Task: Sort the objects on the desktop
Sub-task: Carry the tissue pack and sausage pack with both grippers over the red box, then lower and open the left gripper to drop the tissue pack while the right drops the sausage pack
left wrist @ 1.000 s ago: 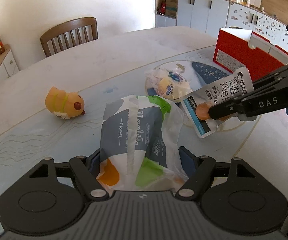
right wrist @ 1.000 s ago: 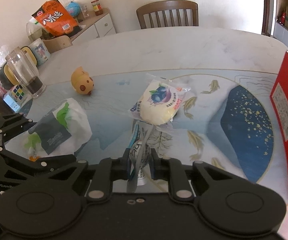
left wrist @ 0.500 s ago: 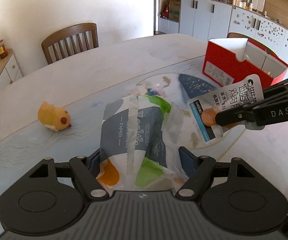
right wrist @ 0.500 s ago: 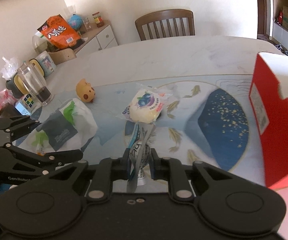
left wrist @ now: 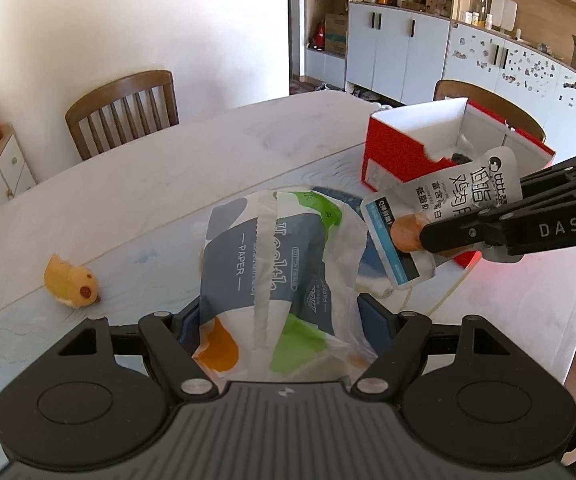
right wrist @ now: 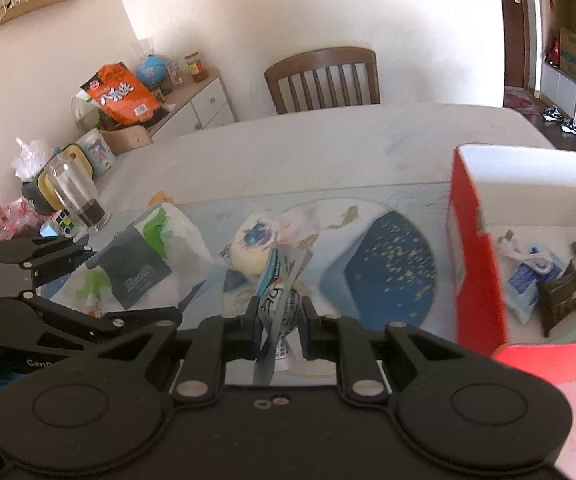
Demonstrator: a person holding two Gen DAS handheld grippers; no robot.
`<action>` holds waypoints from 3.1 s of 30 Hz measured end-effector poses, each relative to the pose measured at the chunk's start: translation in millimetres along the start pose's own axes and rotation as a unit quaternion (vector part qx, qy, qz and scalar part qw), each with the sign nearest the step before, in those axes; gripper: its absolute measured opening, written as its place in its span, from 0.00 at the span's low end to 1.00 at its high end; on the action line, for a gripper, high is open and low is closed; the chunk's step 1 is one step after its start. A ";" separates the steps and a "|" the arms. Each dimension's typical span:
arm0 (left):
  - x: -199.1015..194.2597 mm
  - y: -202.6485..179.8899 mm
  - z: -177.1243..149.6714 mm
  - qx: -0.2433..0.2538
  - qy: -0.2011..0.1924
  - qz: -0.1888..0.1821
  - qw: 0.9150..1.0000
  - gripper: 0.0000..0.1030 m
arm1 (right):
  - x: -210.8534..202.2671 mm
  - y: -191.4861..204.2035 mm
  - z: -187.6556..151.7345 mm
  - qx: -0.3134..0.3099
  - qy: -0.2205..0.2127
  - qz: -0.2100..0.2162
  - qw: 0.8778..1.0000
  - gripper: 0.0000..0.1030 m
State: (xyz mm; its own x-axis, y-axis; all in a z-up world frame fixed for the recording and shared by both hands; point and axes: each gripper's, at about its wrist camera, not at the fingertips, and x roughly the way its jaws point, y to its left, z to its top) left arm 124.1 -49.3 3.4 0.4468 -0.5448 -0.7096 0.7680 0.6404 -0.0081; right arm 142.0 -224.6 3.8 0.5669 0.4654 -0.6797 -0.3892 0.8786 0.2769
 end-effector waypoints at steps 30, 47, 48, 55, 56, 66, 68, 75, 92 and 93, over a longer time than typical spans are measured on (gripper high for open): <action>33.5 -91.0 78.3 0.009 -0.020 -0.009 1.000 0.75 | -59.2 -114.5 24.7 0.016 -0.035 -0.006 0.999 0.17; 82.1 -147.6 125.6 0.061 -0.012 -0.047 0.997 0.75 | -70.7 -186.7 16.1 0.066 -0.037 -0.042 0.996 0.17; 86.6 -150.7 129.0 0.064 -0.009 -0.050 0.997 0.75 | -69.6 -189.5 15.5 0.067 -0.036 -0.045 0.996 0.17; 118.8 -169.6 153.1 0.083 0.007 -0.065 0.994 0.75 | -61.3 -211.9 10.1 0.081 -0.015 -0.052 0.995 0.17; 124.8 -172.0 156.3 0.086 0.013 -0.068 0.994 0.75 | -60.5 -213.8 9.4 0.083 -0.014 -0.053 0.995 0.17; 176.9 -195.6 175.9 0.125 0.060 -0.081 0.987 0.75 | -49.8 -225.6 4.5 0.078 0.015 -0.053 0.995 0.17; 184.3 -201.2 178.3 0.138 0.067 -0.081 0.985 0.75 | -47.1 -226.7 5.0 0.075 0.018 -0.056 0.995 0.17; 217.7 -206.8 183.6 0.158 0.106 -0.081 0.978 0.75 | -35.2 -233.0 4.4 0.073 0.046 -0.040 0.995 0.17; 264.0 -208.8 183.9 0.176 0.161 -0.072 0.968 0.75 | -9.3 -242.5 3.9 0.113 0.090 0.000 0.990 0.17; 264.5 -208.0 184.3 0.175 0.162 -0.073 0.968 0.75 | -8.8 -242.8 3.3 0.112 0.092 0.000 0.989 0.17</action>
State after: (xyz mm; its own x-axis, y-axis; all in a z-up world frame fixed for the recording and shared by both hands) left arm 167.0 -426.4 -52.7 0.1983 -0.3808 -0.9031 0.9458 0.3162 0.0743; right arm 233.9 -441.7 -55.2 0.4168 0.4566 -0.7860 -0.2074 0.8897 0.4068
